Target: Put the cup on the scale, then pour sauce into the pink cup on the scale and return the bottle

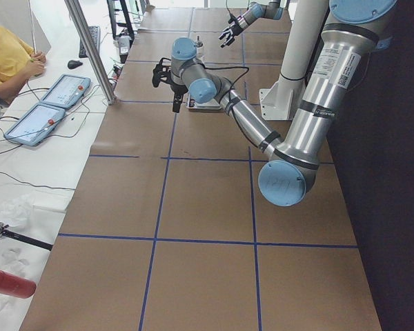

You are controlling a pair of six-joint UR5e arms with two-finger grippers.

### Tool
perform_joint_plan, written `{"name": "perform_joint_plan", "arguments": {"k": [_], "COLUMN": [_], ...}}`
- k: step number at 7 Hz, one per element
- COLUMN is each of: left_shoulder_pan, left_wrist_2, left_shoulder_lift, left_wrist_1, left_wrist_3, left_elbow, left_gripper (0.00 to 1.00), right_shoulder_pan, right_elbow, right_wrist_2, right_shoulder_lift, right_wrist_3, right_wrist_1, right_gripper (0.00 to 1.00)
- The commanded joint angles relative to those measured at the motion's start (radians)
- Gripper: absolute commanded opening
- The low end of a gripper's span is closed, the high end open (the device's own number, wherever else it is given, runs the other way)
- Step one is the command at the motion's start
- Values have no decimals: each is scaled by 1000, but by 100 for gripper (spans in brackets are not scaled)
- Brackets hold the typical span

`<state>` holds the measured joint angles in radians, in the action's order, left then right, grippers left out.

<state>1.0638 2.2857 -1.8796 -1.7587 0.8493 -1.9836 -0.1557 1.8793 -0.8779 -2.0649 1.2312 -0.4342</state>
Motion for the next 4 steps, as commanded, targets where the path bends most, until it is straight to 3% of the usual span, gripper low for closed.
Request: {"name": "perform_joint_plan", "arguments": {"k": [1, 4], "left_shoulder_pan": [33, 116], "left_wrist_2": [0, -5], "left_shoulder_lift": [68, 135], "left_wrist_1": [1, 1], "left_wrist_3": [-148, -366], "left_elbow": [15, 26], "left_gripper": [99, 99], "right_shoulder_pan": [-167, -556], "right_elbow": [-67, -126], "right_wrist_2": [-252, -681], "right_shoulder_lift": [9, 55], "right_wrist_3": [-120, -384], "right_wrist_1": [69, 78], "right_gripper": [100, 100]}}
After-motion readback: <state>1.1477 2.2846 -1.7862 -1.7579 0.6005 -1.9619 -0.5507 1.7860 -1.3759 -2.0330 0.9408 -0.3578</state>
